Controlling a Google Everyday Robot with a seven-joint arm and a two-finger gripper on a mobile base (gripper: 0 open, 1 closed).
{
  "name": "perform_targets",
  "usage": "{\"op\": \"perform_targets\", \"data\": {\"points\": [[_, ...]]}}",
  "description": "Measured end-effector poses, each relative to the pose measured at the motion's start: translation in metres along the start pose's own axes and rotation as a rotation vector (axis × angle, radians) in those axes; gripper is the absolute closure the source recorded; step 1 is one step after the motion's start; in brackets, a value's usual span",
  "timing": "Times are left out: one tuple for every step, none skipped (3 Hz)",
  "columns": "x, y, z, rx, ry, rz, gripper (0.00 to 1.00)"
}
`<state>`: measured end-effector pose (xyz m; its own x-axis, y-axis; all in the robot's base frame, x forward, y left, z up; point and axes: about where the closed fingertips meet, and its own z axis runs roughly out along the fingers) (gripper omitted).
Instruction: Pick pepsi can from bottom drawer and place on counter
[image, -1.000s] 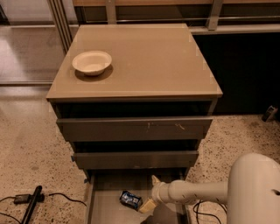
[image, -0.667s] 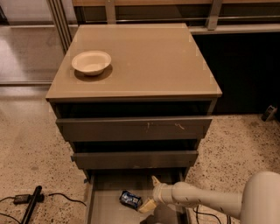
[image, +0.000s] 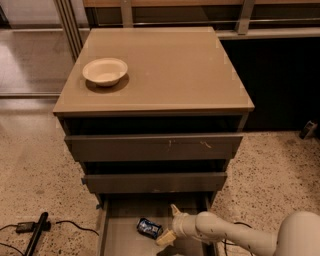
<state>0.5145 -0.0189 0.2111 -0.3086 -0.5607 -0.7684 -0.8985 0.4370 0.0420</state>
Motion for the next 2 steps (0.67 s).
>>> {"op": "perform_targets", "data": {"points": [[0.013, 0.008, 0.02, -0.029, -0.001, 0.016, 0.0], [0.022, 0.012, 0.04, -0.057, -0.013, 0.043, 0.0]]}}
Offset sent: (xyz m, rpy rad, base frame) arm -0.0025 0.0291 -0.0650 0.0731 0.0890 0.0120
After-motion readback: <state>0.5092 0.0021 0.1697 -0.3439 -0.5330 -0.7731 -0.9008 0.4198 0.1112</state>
